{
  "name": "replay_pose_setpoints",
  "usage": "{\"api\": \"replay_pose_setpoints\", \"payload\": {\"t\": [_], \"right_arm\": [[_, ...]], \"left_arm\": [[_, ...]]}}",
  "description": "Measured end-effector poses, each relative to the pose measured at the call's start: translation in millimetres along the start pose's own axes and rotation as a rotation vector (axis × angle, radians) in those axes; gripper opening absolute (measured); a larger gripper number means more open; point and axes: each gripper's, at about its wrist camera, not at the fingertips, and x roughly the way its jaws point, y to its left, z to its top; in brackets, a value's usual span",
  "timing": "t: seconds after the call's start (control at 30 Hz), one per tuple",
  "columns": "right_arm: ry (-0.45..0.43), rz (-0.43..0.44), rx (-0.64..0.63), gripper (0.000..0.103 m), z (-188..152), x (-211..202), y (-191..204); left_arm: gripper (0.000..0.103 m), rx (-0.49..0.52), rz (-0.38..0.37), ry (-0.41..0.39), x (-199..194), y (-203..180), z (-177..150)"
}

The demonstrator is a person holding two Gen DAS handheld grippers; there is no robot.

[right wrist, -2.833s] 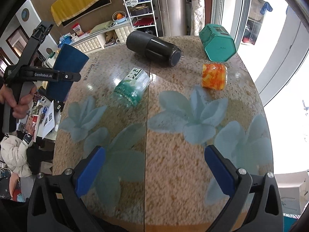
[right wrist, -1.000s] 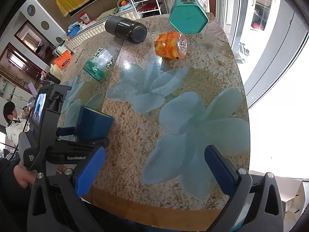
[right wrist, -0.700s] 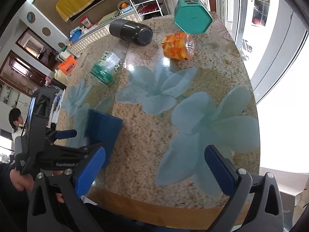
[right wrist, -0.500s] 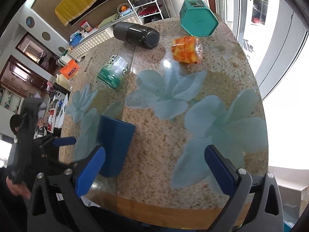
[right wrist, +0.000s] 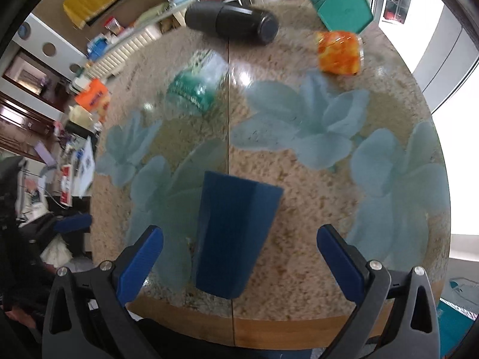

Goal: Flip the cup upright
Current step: 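Close the right gripper on the blue cup and lift it, then carry the blue cup rim-up with the right gripper over the table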

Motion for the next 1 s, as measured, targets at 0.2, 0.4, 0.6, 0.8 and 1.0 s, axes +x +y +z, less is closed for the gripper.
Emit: {"api": "replay_pose_setpoints", "payload": {"t": [0.2, 0.4, 0.6, 0.8, 1.0], "right_arm": [[0.109, -0.047, 0.081, 0.103, 11, 39, 13], [0.198, -0.063, 0.211, 0.103, 13, 71, 3], [0.246, -0.086, 0.242, 0.068, 12, 87, -1], [0.237, -0.067, 0.25, 0.067, 17, 86, 0], [0.161, -0.04, 0.22, 0.067, 30, 61, -2]], "left_arm": [[0.103, -0.013, 0.004, 0.013, 8, 38, -4], [0.103, -0.032, 0.009, 0.022, 10, 67, -8], [0.103, -0.071, -0.009, 0.034, 17, 87, -9], [0.103, -0.086, -0.031, 0.021, 17, 93, -6], [0.103, -0.116, -0.042, 0.012, 15, 94, -4]]}}
